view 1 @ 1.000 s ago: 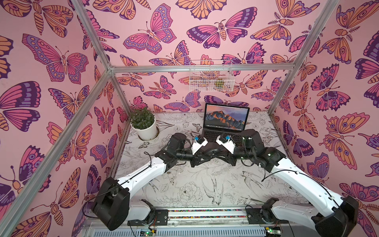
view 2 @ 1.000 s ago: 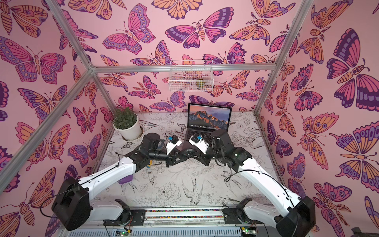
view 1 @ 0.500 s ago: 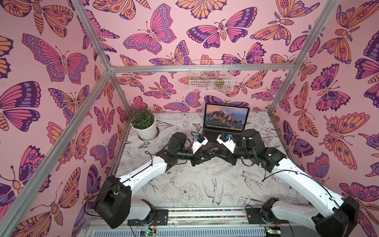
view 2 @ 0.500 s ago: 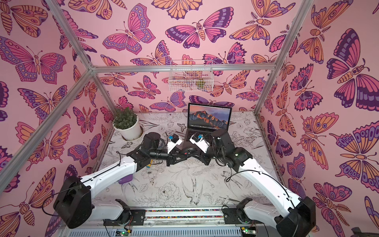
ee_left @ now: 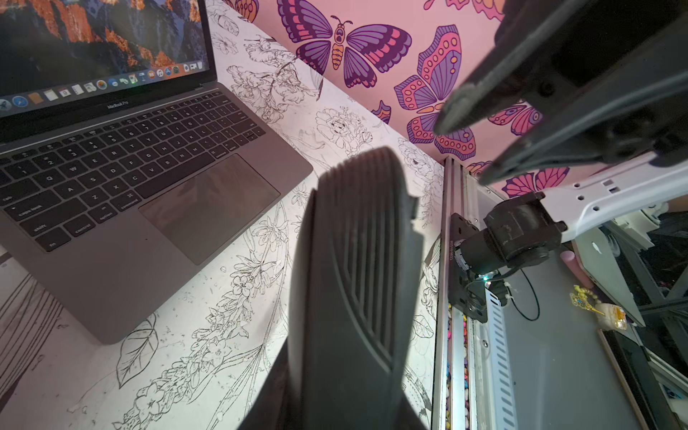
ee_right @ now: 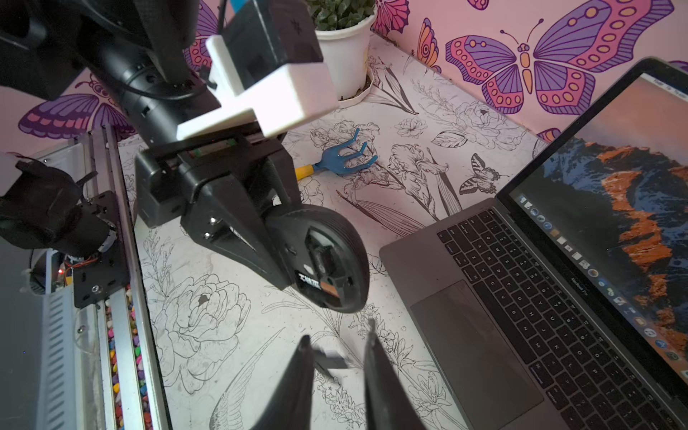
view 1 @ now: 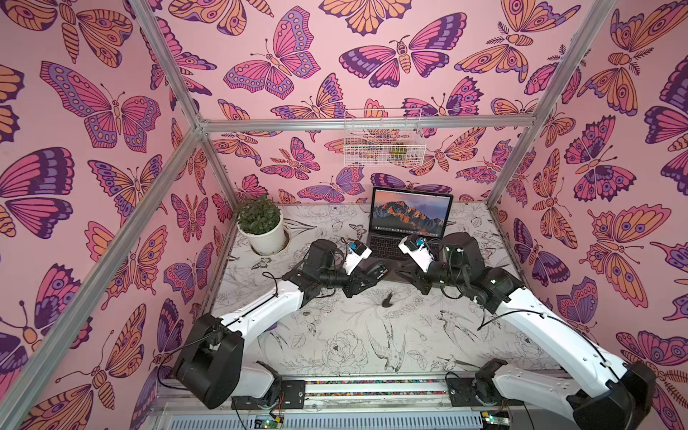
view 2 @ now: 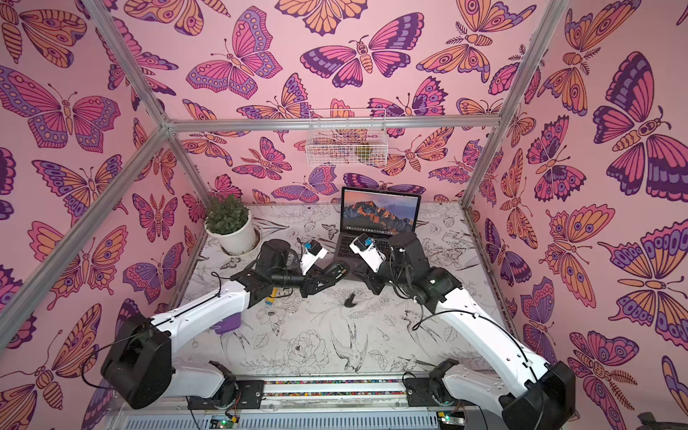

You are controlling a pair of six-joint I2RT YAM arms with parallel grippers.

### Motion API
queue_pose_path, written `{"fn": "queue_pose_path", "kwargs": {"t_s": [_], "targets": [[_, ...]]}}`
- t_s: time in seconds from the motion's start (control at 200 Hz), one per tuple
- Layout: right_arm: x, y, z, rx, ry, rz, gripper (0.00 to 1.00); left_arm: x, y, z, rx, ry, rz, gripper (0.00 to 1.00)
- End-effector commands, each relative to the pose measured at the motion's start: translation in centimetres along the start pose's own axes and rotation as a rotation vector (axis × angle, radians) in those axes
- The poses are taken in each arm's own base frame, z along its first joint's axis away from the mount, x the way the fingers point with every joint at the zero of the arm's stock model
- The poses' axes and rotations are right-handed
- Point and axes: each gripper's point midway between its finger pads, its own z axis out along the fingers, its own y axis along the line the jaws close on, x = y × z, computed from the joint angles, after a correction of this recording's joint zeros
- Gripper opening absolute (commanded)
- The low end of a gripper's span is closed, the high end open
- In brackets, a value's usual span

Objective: Insert the wireless mouse receiver into the laptop
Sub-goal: Remove the lid from the mouse, then adjust the mouse as needed.

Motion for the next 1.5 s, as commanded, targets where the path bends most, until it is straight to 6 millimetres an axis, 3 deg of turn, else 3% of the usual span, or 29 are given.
{"fn": "queue_pose_path", "kwargs": {"t_s": [0.0, 0.125, 0.275, 0.325, 0.391, 0.421, 0.576, 0.751, 0.811, 0.821, 0.856, 0.936, 1.087, 1.192, 1.327, 1.497], "targets": [[0.1, -1.7, 0.2, 0.087, -0.032, 0.064, 0.41, 0.3, 1.4, -0.2, -0.08, -0.002, -0.024, 0.0], [2.2, -5.0, 0.3, 0.281, -0.028, 0.258, 0.64, 0.5, 3.6, -1.1, -0.235, -0.034, -0.042, 0.0], [6.9, -6.4, 1.3, 0.382, 0.079, 0.483, 0.8, 0.9, 5.6, -2.6, -0.389, -0.094, -0.064, 0.0], [8.1, -6.1, 2.0, 0.367, 0.107, 0.519, 1.0, 1.2, 6.3, -3.0, -0.436, -0.102, -0.086, 0.0], [9.5, -6.0, 2.7, 0.366, 0.129, 0.59, 0.99, 1.7, 7.2, -3.3, -0.483, -0.114, -0.114, 0.0], [10.0, -5.9, 3.2, 0.354, 0.126, 0.624, 0.99, 1.0, 6.7, -4.0, -0.486, -0.152, -0.106, 0.0], [11.2, -5.2, 5.4, 0.296, 0.042, 0.768, 0.99, 1.9, 7.6, -4.4, -0.528, -0.187, -0.165, 0.0], [8.2, -2.7, 6.9, 0.078, -0.052, 0.737, 0.99, 1.1, 7.0, -3.6, -0.463, -0.254, -0.14, 0.0], [6.0, -1.7, 6.9, -0.017, -0.11, 0.764, 0.99, 0.2, 6.7, -3.6, -0.455, -0.3, -0.111, 0.0], [5.5, -1.6, 6.8, -0.031, -0.125, 0.77, 0.99, 1.0, 7.2, -3.1, -0.466, -0.279, -0.122, 0.0], [3.9, -1.3, 6.6, -0.077, -0.176, 0.798, 0.99, 0.8, 7.6, -2.9, -0.492, -0.303, -0.108, 0.0], [0.3, -1.4, 6.0, -0.148, -0.306, 0.87, 0.99, -0.6, 7.8, -3.2, -0.532, -0.401, -0.066, 0.0], [-3.9, -0.9, 6.1, -0.175, -0.411, 0.86, 0.99, -2.7, 7.0, -3.2, -0.569, -0.533, 0.037, 0.0], [-4.9, -0.5, 7.4, -0.148, -0.407, 0.83, 0.99, -3.5, 6.5, -2.9, -0.555, -0.576, 0.088, 0.0], [-3.7, -2.4, 9.3, -0.004, -0.379, 0.891, 0.99, -4.2, 5.5, -2.9, -0.528, -0.63, 0.147, 0.0], [-5.8, -1.5, 10.7, -0.065, -0.352, 0.823, 0.96, -4.4, 4.9, -2.3, -0.513, -0.631, 0.176, 0.0]]}}
